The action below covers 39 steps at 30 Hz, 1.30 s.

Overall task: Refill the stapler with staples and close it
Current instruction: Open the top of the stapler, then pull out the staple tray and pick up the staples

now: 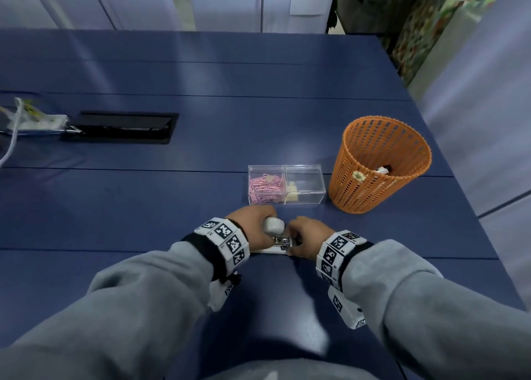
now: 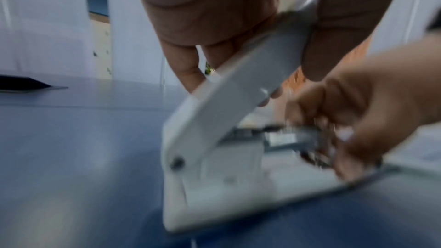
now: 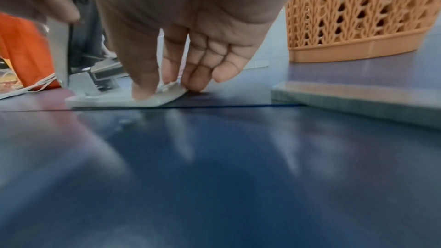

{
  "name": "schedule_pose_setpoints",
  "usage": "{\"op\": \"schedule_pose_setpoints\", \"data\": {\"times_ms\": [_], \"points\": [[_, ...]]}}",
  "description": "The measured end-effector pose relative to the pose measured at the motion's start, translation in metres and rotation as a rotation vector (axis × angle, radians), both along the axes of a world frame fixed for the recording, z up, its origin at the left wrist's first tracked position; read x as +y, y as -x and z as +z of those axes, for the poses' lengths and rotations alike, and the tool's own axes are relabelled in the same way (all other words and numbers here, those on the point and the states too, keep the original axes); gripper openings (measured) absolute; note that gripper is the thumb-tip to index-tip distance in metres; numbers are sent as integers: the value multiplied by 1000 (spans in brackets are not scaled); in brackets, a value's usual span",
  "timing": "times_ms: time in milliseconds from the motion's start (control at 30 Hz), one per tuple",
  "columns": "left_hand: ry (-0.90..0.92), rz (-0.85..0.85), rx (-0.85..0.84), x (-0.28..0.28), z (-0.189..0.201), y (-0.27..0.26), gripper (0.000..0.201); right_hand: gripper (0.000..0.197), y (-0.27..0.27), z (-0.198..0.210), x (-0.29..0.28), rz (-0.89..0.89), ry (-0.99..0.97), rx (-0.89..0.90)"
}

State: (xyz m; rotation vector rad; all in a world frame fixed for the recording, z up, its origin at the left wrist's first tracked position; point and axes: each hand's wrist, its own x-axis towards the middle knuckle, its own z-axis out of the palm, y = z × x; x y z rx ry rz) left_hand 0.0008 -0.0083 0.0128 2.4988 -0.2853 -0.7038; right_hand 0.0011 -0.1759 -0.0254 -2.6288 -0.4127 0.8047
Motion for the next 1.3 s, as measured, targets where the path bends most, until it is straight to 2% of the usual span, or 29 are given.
{"op": "schedule_pose_setpoints", "data": {"times_ms": [67, 200, 367, 533, 667, 866, 1066, 1200, 1300], "points": [[70, 63, -34, 13, 14, 2, 27, 33, 2, -2, -1, -21, -33, -12], [127, 149, -90, 47, 33, 8, 20, 29, 4, -4, -3, -49, -74, -18], [36, 209, -133, 89, 33, 16, 20, 25, 4, -3, 0, -57, -72, -9], [-97, 226, -38, 112, 16, 18, 20, 24, 5, -3, 1, -64, -77, -19], [-164, 216, 40, 112, -3, 20, 32, 23, 6, -3, 1, -69, -86, -24], [-216, 160, 101, 100, -16, 19, 23, 24, 6, -4, 1, -71, -92, -33], [-220, 77, 77, 77, -20, 19, 28, 24, 6, -4, 4, -75, -65, -44], [-192, -35, 44, 54, -25, 21, 48, 29, 8, 0, 2, -82, -58, -34], [-213, -103, 36, 45, -29, 21, 54, 37, 8, 12, -20, -140, -52, -35]]}}
